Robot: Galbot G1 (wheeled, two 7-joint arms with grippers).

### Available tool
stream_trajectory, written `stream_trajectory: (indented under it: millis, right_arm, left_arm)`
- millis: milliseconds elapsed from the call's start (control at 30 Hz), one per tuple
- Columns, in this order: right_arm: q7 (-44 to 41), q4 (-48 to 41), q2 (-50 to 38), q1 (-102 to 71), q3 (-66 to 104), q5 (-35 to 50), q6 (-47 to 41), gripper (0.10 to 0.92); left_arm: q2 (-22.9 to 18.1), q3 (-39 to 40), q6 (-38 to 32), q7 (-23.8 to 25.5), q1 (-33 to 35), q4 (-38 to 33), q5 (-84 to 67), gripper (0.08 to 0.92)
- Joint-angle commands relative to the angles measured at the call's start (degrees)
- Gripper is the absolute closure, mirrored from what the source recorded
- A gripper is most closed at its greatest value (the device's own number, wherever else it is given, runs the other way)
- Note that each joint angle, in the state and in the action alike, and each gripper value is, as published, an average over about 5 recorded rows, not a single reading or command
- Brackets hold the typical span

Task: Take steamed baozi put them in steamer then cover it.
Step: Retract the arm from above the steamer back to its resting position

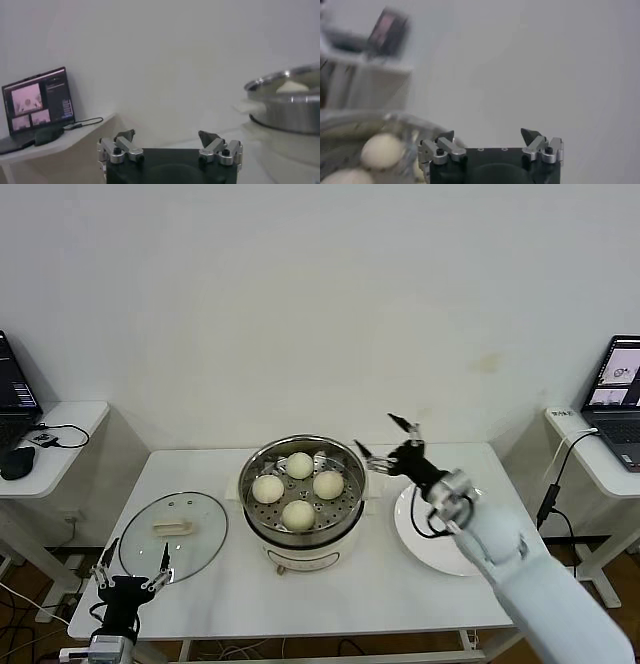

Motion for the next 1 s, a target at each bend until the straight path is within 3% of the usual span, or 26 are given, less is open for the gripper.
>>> stream_trajectory:
  millis: [33,200,367,1000]
  right_arm:
    - [-5.5,6.7,19.1,-31.9,40.5,-6.7,10.0,0.203]
    - [-5.1,8.4,22.2,-35.3,43.9,-8.7,10.4,0.202]
    - [-4.5,8.2,23.3,-37.3,46.3,-8.9,11.1,0.203]
    - [-4.3,7.1,26.3,-39.1,46.4,-11.9,12.5,0.203]
  left_arm:
    - [5.2,-1.7,-4.1,-2.2,-4.0,8.9,44.8,0.177]
    - [9.9,-0.5,-5.6,-2.1,-8.2,16.0,61.7,0.177]
    - [12.6,2.8,-6.1,-1.5,-12.3,20.5,68.1,0.177]
    - [13.0,6.8,-5.9,0.9,-26.4,31.7,69.3,0.177]
